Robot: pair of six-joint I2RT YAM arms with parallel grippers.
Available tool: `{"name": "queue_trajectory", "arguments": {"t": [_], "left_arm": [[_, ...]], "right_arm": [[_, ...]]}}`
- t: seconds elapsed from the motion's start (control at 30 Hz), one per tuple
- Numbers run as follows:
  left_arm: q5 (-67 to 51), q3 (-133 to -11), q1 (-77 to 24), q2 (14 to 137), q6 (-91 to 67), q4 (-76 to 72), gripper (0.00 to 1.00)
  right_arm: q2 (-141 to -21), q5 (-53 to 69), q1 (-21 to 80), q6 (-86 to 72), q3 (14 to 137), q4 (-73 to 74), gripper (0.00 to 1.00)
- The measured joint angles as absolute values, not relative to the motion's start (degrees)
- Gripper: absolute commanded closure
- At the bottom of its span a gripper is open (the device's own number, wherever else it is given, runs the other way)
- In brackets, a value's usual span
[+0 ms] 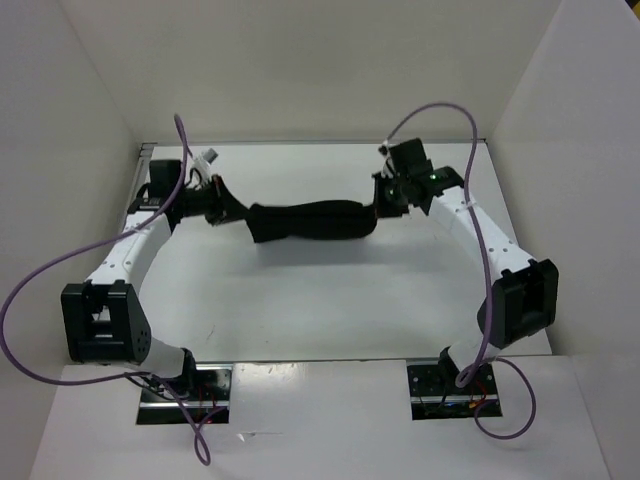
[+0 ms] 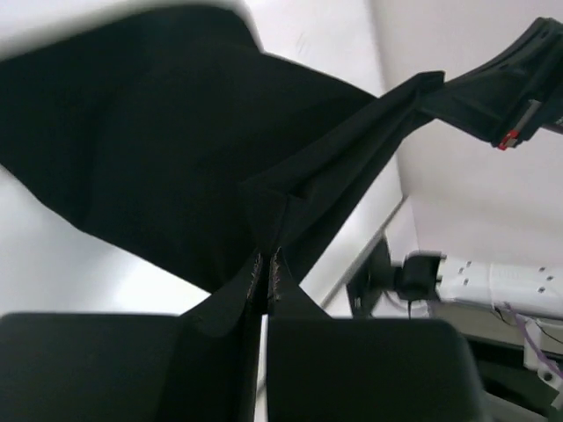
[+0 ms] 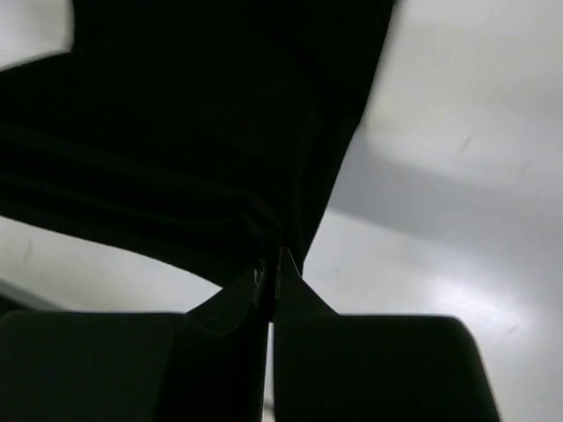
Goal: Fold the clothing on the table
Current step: Fold the skirt
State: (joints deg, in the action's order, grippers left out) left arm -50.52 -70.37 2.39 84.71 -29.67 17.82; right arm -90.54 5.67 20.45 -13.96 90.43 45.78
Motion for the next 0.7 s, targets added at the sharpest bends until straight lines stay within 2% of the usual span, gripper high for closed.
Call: {"name": "queue_trajectory", "arguments": {"t": [0.13,0.2,0.43,0.7], "left_arm": [[-50.2,-58.0,2.2,79.7,-28.4,22.5,1.00],[-50.1,-54.4,1.5,76.9,-28.0,24.7,1.00],[-47.6,-49.5,0.8,72.6,-25.5,29.2,1.00],[-38.9,-49.3,0.5,73.1,-26.0,30.7,1.00]], "right_arm": [[-86.2,11.4,21.6,-17.4,71.7,45.5,1.00],[-83.8,13.1,22.9,-19.0,66.7,47.2,1.00],[-77.2,14.8,23.3,-21.9,65.3,49.0,1.00],[-87.2,16.4,23.3,-23.2,65.3,43.2,1.00]]}}
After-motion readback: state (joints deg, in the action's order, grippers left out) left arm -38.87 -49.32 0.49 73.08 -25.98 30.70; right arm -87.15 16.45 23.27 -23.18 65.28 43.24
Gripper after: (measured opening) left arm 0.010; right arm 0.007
